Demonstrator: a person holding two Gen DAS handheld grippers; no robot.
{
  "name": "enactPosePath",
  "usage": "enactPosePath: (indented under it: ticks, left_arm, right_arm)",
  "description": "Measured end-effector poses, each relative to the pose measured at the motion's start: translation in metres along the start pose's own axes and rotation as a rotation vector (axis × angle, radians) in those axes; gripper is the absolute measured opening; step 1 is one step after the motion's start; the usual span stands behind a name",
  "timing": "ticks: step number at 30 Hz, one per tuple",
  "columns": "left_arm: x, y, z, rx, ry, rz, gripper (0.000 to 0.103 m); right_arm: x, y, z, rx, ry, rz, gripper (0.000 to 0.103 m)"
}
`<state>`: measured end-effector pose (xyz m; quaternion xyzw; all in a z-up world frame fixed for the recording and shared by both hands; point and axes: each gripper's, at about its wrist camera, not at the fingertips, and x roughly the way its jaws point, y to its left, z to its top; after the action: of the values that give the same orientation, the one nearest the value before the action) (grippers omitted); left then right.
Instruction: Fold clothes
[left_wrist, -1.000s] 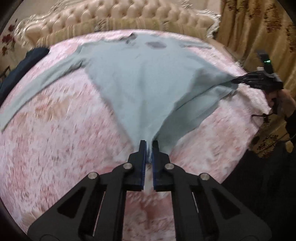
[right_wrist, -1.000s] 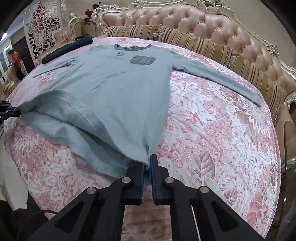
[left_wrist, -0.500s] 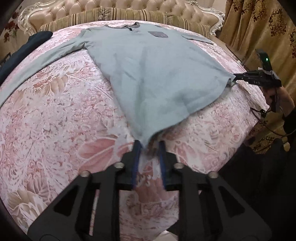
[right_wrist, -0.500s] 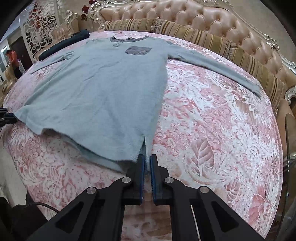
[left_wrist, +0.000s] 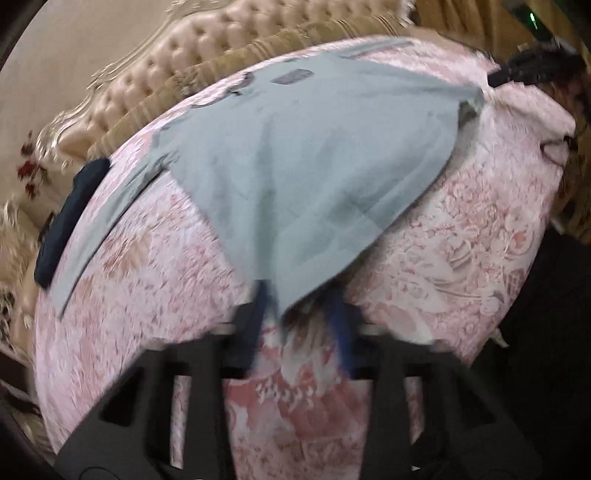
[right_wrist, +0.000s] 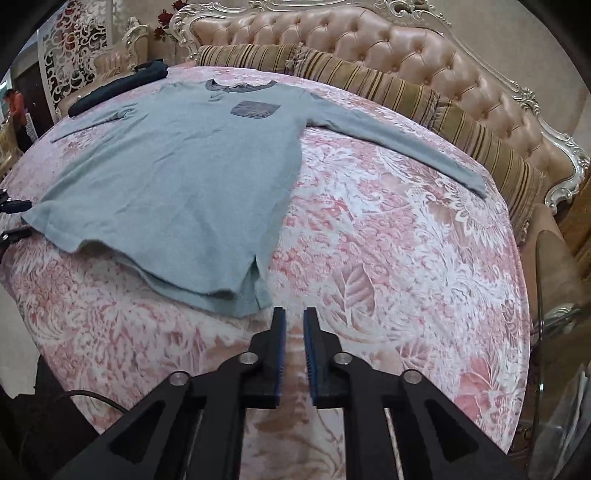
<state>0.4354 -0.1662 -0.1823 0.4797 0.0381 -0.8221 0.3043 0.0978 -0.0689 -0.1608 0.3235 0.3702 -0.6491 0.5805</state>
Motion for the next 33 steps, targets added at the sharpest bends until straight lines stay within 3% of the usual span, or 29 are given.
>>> enactPosePath:
  ticks: [2,5,12,21,24,26,27,29,31,33]
  left_arm:
    - [0.000,0.004,0.004,-0.008,-0.003,-0.013,0.008]
    - [-0.012,0.015,0.007,-0.058,-0.032,-0.044,0.008]
    - [-0.033,0.030,0.009,-0.089,-0.062,-0.044,0.006]
    - [-0.020,0.027,-0.006,-0.086,-0.012,-0.047,0.006]
    - [-0.013,0.032,-0.013,-0.120,-0.001,-0.051,0.007]
    - [-0.012,0.037,-0.016,-0.150,0.001,-0.065,0.007]
    - [-0.013,0.038,-0.017,-0.159,-0.002,-0.063,0.011]
    - [-0.015,0.041,-0.018,-0.177,-0.008,-0.047,0.031]
    - [-0.019,0.039,-0.019,-0.177,-0.027,-0.035,0.058]
    - [-0.024,0.035,-0.020,-0.164,-0.035,-0.033,0.060]
  right_arm:
    - [-0.003,0.003,-0.003,-0.007,-0.007,0.017,0.037]
    - [-0.009,0.012,-0.003,-0.038,-0.032,0.051,0.047]
    - [-0.005,0.043,0.013,-0.108,-0.079,0.108,0.050]
    - [0.010,0.083,0.045,-0.152,-0.132,0.181,0.053]
    - [0.027,0.096,0.046,-0.196,-0.082,0.198,0.053]
    - [0.034,0.100,0.043,-0.225,-0.072,0.159,0.053]
    - [0.037,0.102,0.042,-0.240,-0.069,0.136,0.053]
    - [0.038,0.100,0.042,-0.231,-0.066,0.132,0.054]
    - [0.039,0.097,0.041,-0.219,-0.064,0.127,0.057]
    - [0.037,0.096,0.041,-0.210,-0.054,0.141,0.057]
